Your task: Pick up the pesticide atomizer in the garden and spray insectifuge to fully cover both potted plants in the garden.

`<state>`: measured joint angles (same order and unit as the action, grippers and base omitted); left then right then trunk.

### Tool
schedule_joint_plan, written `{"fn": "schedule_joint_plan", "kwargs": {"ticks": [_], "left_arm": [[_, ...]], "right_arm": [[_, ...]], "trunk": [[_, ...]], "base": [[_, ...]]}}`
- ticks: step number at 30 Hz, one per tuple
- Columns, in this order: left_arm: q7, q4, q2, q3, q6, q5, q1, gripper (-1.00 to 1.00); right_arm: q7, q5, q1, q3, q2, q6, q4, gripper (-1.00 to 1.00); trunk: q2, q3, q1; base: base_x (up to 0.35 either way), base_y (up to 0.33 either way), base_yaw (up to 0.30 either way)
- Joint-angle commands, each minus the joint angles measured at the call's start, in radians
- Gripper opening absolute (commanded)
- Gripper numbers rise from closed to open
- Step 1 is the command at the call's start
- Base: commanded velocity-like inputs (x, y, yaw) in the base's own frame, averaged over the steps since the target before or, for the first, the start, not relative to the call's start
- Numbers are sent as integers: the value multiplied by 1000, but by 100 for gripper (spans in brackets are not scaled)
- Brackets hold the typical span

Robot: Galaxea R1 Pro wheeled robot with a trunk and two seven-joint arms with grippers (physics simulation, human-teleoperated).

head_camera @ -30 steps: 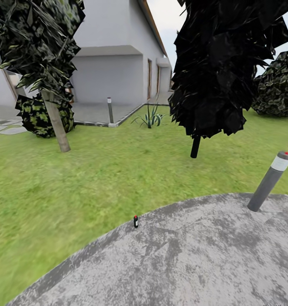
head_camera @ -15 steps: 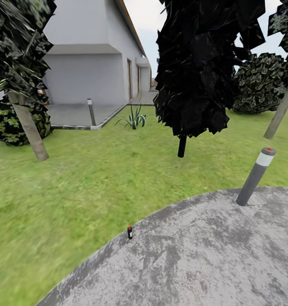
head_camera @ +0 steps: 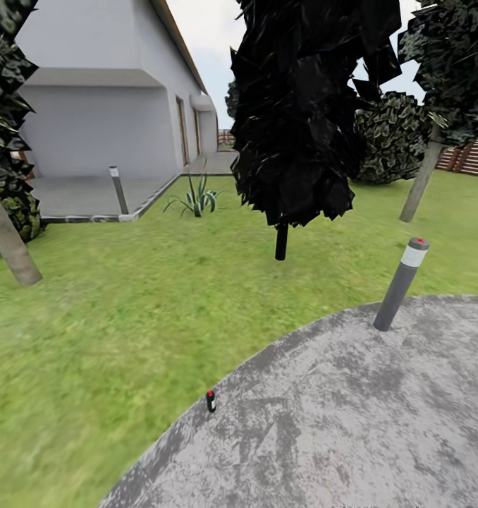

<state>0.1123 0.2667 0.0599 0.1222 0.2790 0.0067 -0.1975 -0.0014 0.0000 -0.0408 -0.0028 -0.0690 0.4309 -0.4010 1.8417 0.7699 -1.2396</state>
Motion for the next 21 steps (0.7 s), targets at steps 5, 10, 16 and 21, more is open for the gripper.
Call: {"fn": "schedule_joint_plan", "kwargs": {"ticks": [5, 10, 16, 21], "left_arm": [[1, -1, 0, 0, 3, 0, 0, 100], [1, -1, 0, 0, 3, -1, 0, 100], [1, -1, 0, 0, 3, -1, 0, 100], [1, -1, 0, 0, 3, 0, 0, 100]], "right_arm": [[0, 0, -1, 0, 0, 3, 1, 100], [0, 0, -1, 0, 0, 3, 1, 100], [0, 0, -1, 0, 0, 3, 1, 100], [0, 0, -1, 0, 0, 3, 1, 100]], "trunk": [[0, 1, 0], [0, 1, 0], [0, 1, 0], [0, 1, 0]], "base": [[92, 312, -276], [92, 312, -276], [90, 312, -276], [14, 312, -276]]}}
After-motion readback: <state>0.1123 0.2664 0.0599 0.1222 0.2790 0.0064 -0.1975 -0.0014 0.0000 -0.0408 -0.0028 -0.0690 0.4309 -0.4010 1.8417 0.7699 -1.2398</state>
